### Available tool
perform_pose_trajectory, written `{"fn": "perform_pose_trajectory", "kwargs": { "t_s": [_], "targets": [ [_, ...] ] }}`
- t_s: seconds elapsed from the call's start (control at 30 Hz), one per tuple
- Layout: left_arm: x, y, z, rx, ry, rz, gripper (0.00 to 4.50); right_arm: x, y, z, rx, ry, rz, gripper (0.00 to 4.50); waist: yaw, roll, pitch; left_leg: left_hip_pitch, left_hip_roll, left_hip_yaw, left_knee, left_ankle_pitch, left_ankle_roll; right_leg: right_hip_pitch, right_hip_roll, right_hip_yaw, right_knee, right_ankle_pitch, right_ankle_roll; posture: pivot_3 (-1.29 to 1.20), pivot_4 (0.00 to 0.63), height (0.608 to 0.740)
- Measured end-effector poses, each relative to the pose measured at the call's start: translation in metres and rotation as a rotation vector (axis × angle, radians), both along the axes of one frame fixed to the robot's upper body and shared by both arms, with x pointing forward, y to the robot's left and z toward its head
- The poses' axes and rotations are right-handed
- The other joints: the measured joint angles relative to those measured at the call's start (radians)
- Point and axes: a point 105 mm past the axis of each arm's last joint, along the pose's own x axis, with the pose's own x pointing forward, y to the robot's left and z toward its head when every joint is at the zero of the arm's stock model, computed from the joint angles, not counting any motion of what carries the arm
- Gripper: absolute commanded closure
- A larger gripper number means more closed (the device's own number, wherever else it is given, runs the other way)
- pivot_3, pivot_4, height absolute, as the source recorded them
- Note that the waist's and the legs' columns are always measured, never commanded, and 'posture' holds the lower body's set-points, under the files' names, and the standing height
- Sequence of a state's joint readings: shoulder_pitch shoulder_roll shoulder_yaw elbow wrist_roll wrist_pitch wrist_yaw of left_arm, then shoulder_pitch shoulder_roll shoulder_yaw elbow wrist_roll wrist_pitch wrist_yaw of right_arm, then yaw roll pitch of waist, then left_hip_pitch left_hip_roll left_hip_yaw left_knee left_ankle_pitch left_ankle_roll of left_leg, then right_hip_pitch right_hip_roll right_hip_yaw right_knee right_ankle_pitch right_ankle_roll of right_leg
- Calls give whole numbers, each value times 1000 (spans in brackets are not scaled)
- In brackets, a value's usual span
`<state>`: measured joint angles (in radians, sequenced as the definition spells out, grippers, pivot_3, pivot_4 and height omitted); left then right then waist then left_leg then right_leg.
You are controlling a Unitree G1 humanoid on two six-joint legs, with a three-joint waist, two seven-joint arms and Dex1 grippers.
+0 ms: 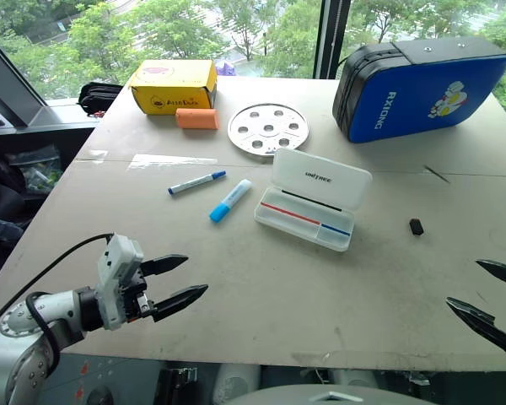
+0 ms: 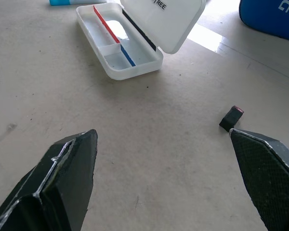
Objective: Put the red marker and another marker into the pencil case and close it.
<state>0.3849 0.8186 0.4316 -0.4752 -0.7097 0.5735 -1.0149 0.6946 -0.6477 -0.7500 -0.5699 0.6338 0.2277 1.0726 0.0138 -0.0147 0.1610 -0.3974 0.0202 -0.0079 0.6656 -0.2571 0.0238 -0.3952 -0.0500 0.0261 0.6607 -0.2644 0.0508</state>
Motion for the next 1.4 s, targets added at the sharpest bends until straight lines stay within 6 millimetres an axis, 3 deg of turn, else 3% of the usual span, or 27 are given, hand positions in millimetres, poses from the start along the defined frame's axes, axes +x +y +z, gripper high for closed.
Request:
{"fn": "perform_pose_trajectory", "kwargs": {
  "t_s": [0.1, 0.2, 0.37, 0.4, 0.5, 0.63, 0.73, 0.8, 0.87, 0.97, 1.1, 1.23, 1.4],
  "targets": [
    [6, 2, 1, -10, -22, 20, 0, 2, 3, 0, 7, -8, 2, 84, 0, 0, 0, 0, 0, 0, 0, 0, 0, 0, 0, 0, 0, 0, 0, 0, 150, 740],
    [45, 13, 15, -31, -113, 143, 0, 8, 35, 5, 76, -57, 88, 84, 2, 0, 0, 0, 1, -1, 1, 0, 0, 0, 4, -2, 1, 0, 0, 0, 150, 740],
    [73, 22, 15, 45, -106, 206, 0, 13, 64, 15, 110, -96, 174, 84, -2, -2, -1, -1, 0, 0, 1, -1, 1, 0, 5, -1, 1, 2, 4, 0, 150, 740],
    [92, 33, 15, 115, -102, 224, 0, 16, 83, 22, 134, -124, 248, 84, -3, -2, 0, -1, -1, 0, 1, -1, 1, -1, 7, -1, 1, 2, 4, 0, 150, 740],
    [128, 46, 24, 218, -125, 228, 0, 16, 115, 34, 181, -158, 365, 84, 0, -2, 0, -1, -3, 0, 2, 0, 1, -1, 9, -2, 2, 2, 4, 0, 150, 740],
    [174, 49, 30, 324, -155, 218, 0, 20, 137, 41, 216, -188, 417, 84, 4, -6, 0, -5, -6, 0, 3, -1, 1, -1, 9, -5, 1, 3, 4, 0, 150, 740],
    [203, 36, 25, 400, -146, 166, 0, 22, 143, 41, 224, -195, 407, 84, 3, -8, 0, -7, -8, -1, 3, -1, 1, -1, 8, -5, 0, 3, 5, 0, 150, 740],
    [206, 26, 21, 394, -134, 97, 0, 22, 143, 39, 225, -184, 385, 84, -5, -9, 0, -9, -8, 0, 4, -1, 3, -3, 7, -4, 0, 2, 5, 0, 150, 740],
    [193, 2, 26, 246, -84, -89, 0, 18, 142, 33, 221, -156, 357, 84, -16, -9, 0, -18, -7, -1, 4, -1, 3, -13, 7, -6, 2, 2, 6, 0, 150, 740],
    [178, -14, 36, 154, -65, -262, 0, 14, 140, 29, 222, -135, 331, 84, -26, -9, 0, -19, -6, -3, 4, -1, 3, -14, 7, -6, 4, 2, 6, 0, 150, 740],
    [163, -32, 43, 208, -96, -458, 0, 8, 134, 20, 223, -108, 273, 84, -24, -9, 0, -17, -6, -3, 5, -1, 3, -14, 7, -6, 6, 2, 6, 0, 150, 740],
    [152, -71, 43, 232, -147, -647, 0, 3, 125, 16, 205, -94, 225, 84, -12, -9, 0, -17, -6, -4, 8, -1, 3, -12, 7, -5, 6, 2, 6, 0, 150, 740],
    [142, -90, 39, 323, -191, -772, 0, -7, 115, 10, 180, -78, 158, 84, -16, -8, 0, -16, -6, -7, 8, -1, 3, -12, 7, -5, 7, 2, 6, 0, 150, 740]
  ]
}}
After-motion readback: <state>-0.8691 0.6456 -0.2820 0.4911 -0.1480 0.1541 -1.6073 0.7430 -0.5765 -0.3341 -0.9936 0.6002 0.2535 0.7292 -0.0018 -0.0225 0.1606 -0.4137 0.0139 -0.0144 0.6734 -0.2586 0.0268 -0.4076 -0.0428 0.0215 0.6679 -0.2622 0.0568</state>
